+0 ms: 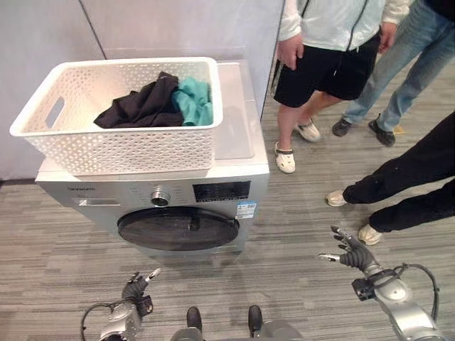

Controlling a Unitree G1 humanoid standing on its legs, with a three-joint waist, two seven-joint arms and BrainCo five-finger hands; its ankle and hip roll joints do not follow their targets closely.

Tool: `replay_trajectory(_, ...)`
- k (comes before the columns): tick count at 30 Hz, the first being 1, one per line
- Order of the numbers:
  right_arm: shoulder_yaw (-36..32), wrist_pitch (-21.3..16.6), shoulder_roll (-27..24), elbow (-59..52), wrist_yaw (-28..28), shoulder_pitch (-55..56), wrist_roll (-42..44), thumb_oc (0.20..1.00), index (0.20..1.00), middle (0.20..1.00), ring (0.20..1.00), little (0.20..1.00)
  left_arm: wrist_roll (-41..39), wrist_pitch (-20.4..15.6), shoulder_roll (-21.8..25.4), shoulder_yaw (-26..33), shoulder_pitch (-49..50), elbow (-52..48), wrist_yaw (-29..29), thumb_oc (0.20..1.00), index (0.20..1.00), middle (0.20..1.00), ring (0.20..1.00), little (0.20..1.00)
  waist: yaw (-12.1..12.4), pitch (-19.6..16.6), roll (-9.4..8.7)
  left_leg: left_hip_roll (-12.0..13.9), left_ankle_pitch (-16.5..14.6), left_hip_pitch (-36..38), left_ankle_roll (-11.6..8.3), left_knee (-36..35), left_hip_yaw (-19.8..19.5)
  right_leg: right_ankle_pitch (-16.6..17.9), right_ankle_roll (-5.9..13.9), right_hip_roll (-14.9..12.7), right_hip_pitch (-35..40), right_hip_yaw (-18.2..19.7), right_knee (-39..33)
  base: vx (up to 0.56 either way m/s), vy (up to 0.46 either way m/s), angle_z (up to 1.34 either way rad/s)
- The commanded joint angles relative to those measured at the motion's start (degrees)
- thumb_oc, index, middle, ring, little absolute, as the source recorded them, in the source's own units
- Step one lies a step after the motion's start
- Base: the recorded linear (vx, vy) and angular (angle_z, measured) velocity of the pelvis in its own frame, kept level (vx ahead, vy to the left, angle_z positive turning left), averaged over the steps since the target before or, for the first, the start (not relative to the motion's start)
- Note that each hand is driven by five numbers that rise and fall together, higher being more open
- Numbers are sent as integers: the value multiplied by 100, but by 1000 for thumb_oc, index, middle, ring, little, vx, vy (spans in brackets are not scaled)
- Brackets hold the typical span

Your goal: Grab the laundry basket,head to the washer,open it,put in the laundry and shut it.

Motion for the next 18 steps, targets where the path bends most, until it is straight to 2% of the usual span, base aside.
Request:
replay_trajectory(1, 252, -308, -188, -211, 15, -373, -234, 1000, 1000, 1000, 1000, 1000, 165, -132, 241, 103, -128, 284, 97, 1000, 1000, 1000, 1000, 1000, 289, -347, -47, 26, -192, -158, -53, 62, 161, -47, 675, -566, -188, 136, 97, 21, 59, -4)
replay_trajectory(6, 562, -308, -196, -42, -23, -673, -442, 1000, 1000, 1000, 1000, 1000, 375, -92, 382, 173, -119, 564, 107, 1000, 1000, 1000, 1000, 1000, 412, -432, -146, 11, -260, -158, -33, 62, 189, 40, 729, -623, -195, 115, 2, 12, 23, -8)
replay_trajectory(18, 1047, -320, -176, 600, -40, -1090, -417, 1000, 1000, 1000, 1000, 1000, 727, -65, 205, -45, 56, 922, 65, 1000, 1000, 1000, 1000, 1000, 618, -533, -224, 11, -210, -256, -65, 62, -11, 57, 742, -650, -183, -124, -15, -1, -3, 6)
